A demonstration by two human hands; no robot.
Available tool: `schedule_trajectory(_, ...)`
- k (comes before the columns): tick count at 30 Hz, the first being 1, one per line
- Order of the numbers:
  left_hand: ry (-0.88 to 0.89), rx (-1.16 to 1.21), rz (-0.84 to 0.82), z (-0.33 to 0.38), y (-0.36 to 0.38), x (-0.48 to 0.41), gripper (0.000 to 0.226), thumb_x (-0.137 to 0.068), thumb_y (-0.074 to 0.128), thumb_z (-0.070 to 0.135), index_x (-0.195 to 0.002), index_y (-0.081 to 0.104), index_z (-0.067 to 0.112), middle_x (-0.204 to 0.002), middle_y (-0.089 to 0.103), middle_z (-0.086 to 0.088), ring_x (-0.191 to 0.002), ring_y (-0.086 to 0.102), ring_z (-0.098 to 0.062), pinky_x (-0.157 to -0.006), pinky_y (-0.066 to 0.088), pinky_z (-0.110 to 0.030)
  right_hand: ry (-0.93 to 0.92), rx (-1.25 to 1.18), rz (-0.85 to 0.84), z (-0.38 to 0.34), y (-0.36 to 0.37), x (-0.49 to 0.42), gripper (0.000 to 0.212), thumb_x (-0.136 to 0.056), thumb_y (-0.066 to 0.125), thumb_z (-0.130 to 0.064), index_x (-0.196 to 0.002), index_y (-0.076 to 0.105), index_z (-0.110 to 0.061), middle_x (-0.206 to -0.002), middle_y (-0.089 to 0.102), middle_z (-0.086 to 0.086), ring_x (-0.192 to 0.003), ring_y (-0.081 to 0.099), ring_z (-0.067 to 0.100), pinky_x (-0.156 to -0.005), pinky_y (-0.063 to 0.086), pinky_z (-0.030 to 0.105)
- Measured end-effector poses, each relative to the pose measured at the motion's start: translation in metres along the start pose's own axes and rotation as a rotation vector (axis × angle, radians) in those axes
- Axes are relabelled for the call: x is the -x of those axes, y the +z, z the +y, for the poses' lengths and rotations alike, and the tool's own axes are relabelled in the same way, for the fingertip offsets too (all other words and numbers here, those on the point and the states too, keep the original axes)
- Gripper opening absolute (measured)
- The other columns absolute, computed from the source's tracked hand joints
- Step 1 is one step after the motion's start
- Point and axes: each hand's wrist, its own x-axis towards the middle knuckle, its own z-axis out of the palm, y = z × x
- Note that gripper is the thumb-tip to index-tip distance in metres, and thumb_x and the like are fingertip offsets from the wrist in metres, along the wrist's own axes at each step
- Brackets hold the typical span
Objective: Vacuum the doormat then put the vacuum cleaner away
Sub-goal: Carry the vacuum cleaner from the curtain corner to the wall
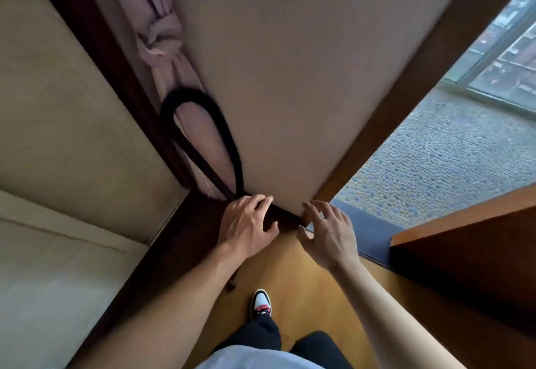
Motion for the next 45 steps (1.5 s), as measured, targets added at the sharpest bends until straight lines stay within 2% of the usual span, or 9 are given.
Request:
schedule_trajectory(9,-0.395,0.039,0.091,-0.037,0.002,0.016,0.065,-0.088,0.044,0.056,-0.143,0.050,0.023,-0.141,0.058,0.002,-0.129,0.053,-0.018,-0.105,0.045,-0.037,-0.371,-0.087,-0.141,-0.025,0.025,-0.080,0.064,-0.083,0.056,-0.050,-0.139,0.059,-0.018,-0.132,0.064,0.008,-0.119,0.061,0.032,-0.096,0.054,0.046)
schedule_trajectory(16,-0.745,0.119,0.152,-0.029,0.013,0.052,0.064,-0.082,0.046,0.056,-0.134,0.059,0.021,-0.130,0.066,0.001,-0.117,0.062,-0.021,-0.094,0.052,-0.042,-0.498,-0.213,-0.243,-0.042,0.045,-0.108,0.068,-0.075,0.064,-0.048,-0.136,0.061,-0.016,-0.128,0.065,0.008,-0.115,0.063,0.033,-0.091,0.055,0.046)
schedule_trajectory(20,-0.869,0.187,0.210,-0.022,0.031,0.061,0.063,-0.081,0.048,0.054,-0.131,0.061,0.019,-0.127,0.067,-0.001,-0.116,0.061,-0.023,-0.095,0.052,-0.044,-0.573,-0.246,-0.273,-0.040,0.068,-0.115,0.067,-0.075,0.068,-0.044,-0.135,0.062,-0.015,-0.128,0.065,0.008,-0.117,0.062,0.032,-0.094,0.053,0.042)
schedule_trajectory(25,-0.918,0.165,0.199,-0.032,0.056,0.062,0.059,-0.083,0.052,0.053,-0.131,0.061,0.020,-0.126,0.067,0.000,-0.115,0.063,-0.020,-0.096,0.052,-0.040,-0.593,-0.270,-0.325,-0.035,0.103,-0.122,0.067,-0.075,0.064,-0.046,-0.136,0.061,-0.017,-0.129,0.065,0.007,-0.119,0.060,0.032,-0.096,0.053,0.044)
schedule_trajectory(29,-0.937,0.208,0.199,-0.051,0.101,0.057,0.056,-0.084,0.058,0.049,-0.132,0.060,0.019,-0.126,0.067,-0.002,-0.113,0.064,-0.022,-0.094,0.054,-0.039,-0.598,-0.279,-0.347,-0.027,0.147,-0.130,0.066,-0.081,0.071,-0.043,-0.141,0.055,-0.019,-0.135,0.060,0.007,-0.122,0.058,0.031,-0.097,0.052,0.045)
schedule_trajectory(32,-0.931,0.233,0.190,-0.071,0.159,0.049,0.058,-0.083,0.058,0.051,-0.133,0.059,0.021,-0.128,0.066,0.000,-0.114,0.063,-0.021,-0.093,0.054,-0.036,-0.594,-0.294,-0.306,-0.019,0.198,-0.140,0.064,-0.083,0.070,-0.043,-0.140,0.055,-0.019,-0.132,0.061,0.007,-0.115,0.062,0.031,-0.092,0.056,0.044)
schedule_trajectory(36,-0.919,0.254,0.190,-0.103,0.251,0.035,0.059,-0.084,0.064,0.053,-0.133,0.059,0.021,-0.127,0.066,-0.001,-0.113,0.063,-0.020,-0.092,0.053,-0.034,-0.564,-0.335,-0.257,-0.006,0.279,-0.158,0.064,-0.083,0.057,-0.050,-0.139,0.055,-0.019,-0.129,0.062,0.006,-0.114,0.063,0.029,-0.090,0.058,0.046)
schedule_trajectory(41,-0.961,0.311,0.203,-0.144,0.357,0.017,0.055,-0.086,0.064,0.052,-0.133,0.059,0.024,-0.128,0.065,0.003,-0.113,0.062,-0.019,-0.091,0.054,-0.034,-0.510,-0.378,-0.190,0.008,0.385,-0.189,0.065,-0.084,0.074,-0.039,-0.142,0.052,-0.017,-0.131,0.058,0.009,-0.117,0.058,0.029,-0.090,0.056,0.043)
schedule_trajectory(45,-0.935,0.274,0.207,-0.180,0.430,-0.002,0.055,-0.085,0.061,0.055,-0.131,0.059,0.024,-0.125,0.065,0.002,-0.111,0.061,-0.021,-0.089,0.054,-0.035,-0.532,-0.425,-0.084,0.011,0.456,-0.212,0.070,-0.084,0.077,-0.035,-0.144,0.046,-0.014,-0.137,0.050,0.011,-0.118,0.056,0.027,-0.086,0.056,0.037)
